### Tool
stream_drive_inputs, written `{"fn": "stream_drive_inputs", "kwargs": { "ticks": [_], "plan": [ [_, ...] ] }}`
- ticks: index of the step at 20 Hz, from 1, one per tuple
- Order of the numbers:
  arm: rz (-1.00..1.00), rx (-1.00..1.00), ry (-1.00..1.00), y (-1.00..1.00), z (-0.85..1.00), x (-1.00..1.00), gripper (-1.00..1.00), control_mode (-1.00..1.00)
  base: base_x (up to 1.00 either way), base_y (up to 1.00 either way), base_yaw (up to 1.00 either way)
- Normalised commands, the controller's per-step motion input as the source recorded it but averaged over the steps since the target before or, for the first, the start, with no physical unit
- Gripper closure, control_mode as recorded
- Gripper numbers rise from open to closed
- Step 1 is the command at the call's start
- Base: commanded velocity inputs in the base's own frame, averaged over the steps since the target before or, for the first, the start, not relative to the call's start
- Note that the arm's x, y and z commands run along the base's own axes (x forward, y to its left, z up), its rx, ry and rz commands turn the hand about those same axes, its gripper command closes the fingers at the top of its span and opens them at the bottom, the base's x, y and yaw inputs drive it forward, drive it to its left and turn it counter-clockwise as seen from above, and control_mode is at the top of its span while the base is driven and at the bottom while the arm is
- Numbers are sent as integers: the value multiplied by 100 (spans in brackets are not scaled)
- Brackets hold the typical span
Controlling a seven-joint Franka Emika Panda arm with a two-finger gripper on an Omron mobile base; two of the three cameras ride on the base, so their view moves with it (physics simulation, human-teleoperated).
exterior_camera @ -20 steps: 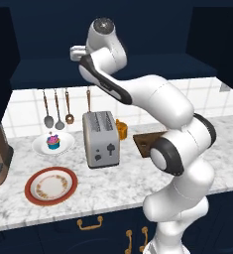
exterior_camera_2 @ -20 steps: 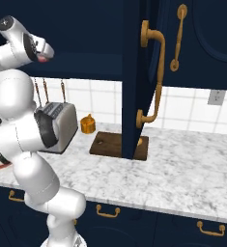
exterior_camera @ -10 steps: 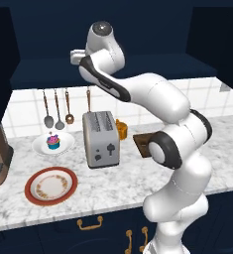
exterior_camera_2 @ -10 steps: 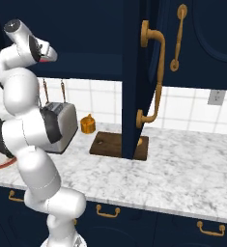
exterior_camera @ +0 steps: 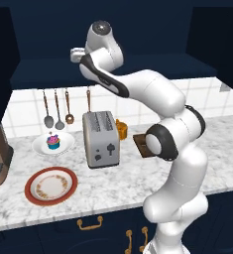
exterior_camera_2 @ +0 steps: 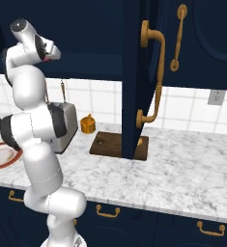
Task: From the different types of pastries on the counter, select a croissant and place it on the cutting board. Then retrieve a jar of jam from the cabinet and place it alongside the croissant on the cutting board.
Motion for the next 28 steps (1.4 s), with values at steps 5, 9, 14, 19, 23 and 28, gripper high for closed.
{"fn": "stream_drive_inputs", "kwargs": {
  "ticks": [5,9,14,19,23,28],
  "plan": [
    [0,-1,0,12,-2,20,100,-100,0,0,0],
    [0,-1,0,4,0,2,100,-100,0,0,0],
    [-5,0,-1,-19,9,-14,100,-100,0,0,0],
    [-17,0,0,-57,19,-54,100,-100,0,0,0],
    [-20,0,-1,-75,17,-88,100,-100,0,0,0],
    [-20,0,-2,-81,19,-100,100,-100,0,0,0]
  ]
}}
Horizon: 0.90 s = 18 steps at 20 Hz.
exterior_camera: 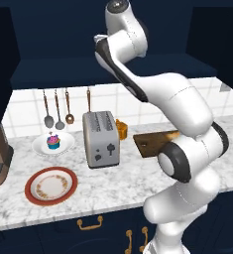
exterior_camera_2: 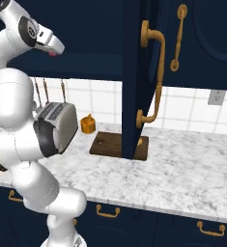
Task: From the different types of pastries on the counter, select a croissant and place it on the cutting board. Then retrieve a jar of jam from the cabinet and place it alongside the croissant on the cutting board.
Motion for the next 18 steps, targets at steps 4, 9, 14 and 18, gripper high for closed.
{"fn": "stream_drive_inputs", "kwargs": {
  "ticks": [4,9,14,18],
  "plan": [
    [-18,0,-2,-84,15,-100,100,-100,0,0,0],
    [-17,0,-5,-89,8,-100,100,-100,0,0,0],
    [-10,0,-5,-71,-2,-100,100,-100,0,0,0],
    [-1,-1,-5,-25,-63,-100,100,-100,0,0,0]
  ]
}}
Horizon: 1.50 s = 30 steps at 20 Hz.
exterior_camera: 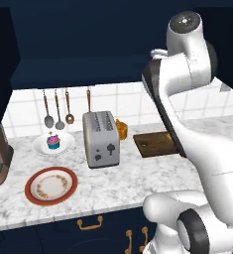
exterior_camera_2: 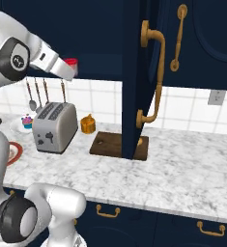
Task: From the different types of pastries on the counter, select a croissant and place it on the cutting board. Then retrieve a jar of jam from the cabinet and place it alongside the croissant on the cutting board.
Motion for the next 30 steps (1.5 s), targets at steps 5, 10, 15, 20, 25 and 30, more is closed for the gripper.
{"fn": "stream_drive_inputs", "kwargs": {
  "ticks": [5,10,15,20,25,30],
  "plan": [
    [0,-8,0,0,-100,-99,100,-100,0,0,0],
    [0,-3,1,-24,-100,-80,100,-100,0,0,0],
    [5,0,2,-56,-100,-33,100,-100,0,0,0],
    [13,0,0,-46,-93,0,100,-100,0,0,0],
    [11,0,-2,-18,-80,10,100,-100,0,0,0],
    [13,0,-18,-2,-82,19,100,-100,0,0,0]
  ]
}}
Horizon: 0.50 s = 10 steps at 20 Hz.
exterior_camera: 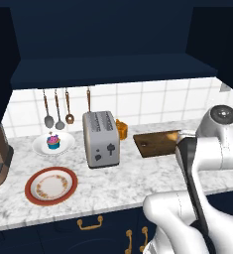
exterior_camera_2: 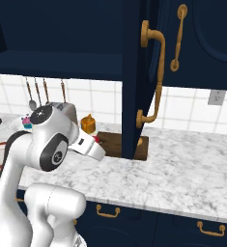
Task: From the different types of pastries on the counter, select a croissant and place it on the cutting board. Then retrieve a jar of jam from the cabinet and place it alongside the croissant on the cutting board.
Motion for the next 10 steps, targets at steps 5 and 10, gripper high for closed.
{"fn": "stream_drive_inputs", "kwargs": {
  "ticks": [5,10],
  "plan": [
    [9,0,-28,0,-55,24,100,-100,0,0,0],
    [7,0,-20,1,-66,31,100,-100,0,0,0]
  ]
}}
